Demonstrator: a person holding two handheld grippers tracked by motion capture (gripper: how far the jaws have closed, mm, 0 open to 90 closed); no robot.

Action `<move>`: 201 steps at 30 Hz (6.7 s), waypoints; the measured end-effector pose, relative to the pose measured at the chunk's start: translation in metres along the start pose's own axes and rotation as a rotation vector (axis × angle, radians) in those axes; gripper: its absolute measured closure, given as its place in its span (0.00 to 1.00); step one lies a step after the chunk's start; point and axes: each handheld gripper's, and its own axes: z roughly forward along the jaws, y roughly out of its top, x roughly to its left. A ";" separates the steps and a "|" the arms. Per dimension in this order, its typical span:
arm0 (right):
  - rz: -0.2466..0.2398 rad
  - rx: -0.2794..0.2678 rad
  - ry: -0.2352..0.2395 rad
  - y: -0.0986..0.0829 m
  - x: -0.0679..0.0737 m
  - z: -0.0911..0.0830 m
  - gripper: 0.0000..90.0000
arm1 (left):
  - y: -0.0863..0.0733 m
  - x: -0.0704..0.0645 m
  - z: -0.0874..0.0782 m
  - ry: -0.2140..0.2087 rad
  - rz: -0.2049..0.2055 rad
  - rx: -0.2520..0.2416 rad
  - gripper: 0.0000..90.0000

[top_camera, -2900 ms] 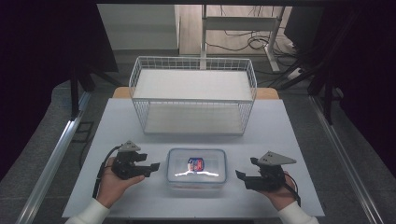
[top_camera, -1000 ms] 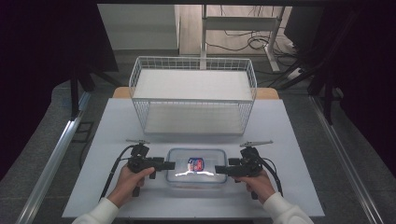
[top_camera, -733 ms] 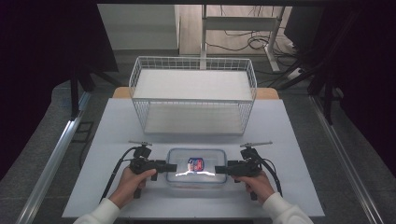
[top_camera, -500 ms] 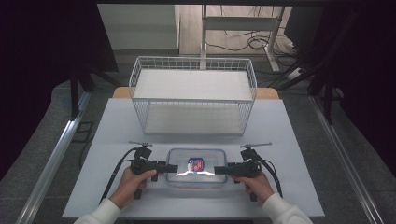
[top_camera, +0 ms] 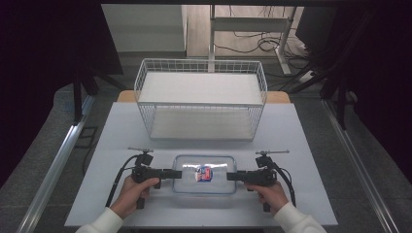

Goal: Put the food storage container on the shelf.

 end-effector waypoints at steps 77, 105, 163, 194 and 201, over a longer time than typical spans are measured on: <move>0.005 -0.141 -0.011 0.102 -0.039 0.035 0.58 | 0.097 0.057 0.001 0.020 0.047 -0.159 0.57; 0.106 -0.236 -0.077 0.103 -0.044 0.046 0.52 | 0.099 0.065 0.013 0.047 -0.052 -0.236 0.53; -0.603 0.027 -0.459 0.034 0.050 0.120 0.99 | -0.009 -0.023 -0.017 0.368 0.393 -0.060 0.33; -0.507 -0.101 -0.479 0.080 0.039 0.144 0.99 | -0.008 -0.019 -0.020 0.372 0.379 -0.064 0.33; -0.475 -0.126 -0.492 0.096 0.030 0.148 0.99 | -0.008 -0.018 -0.020 0.372 0.384 -0.051 0.33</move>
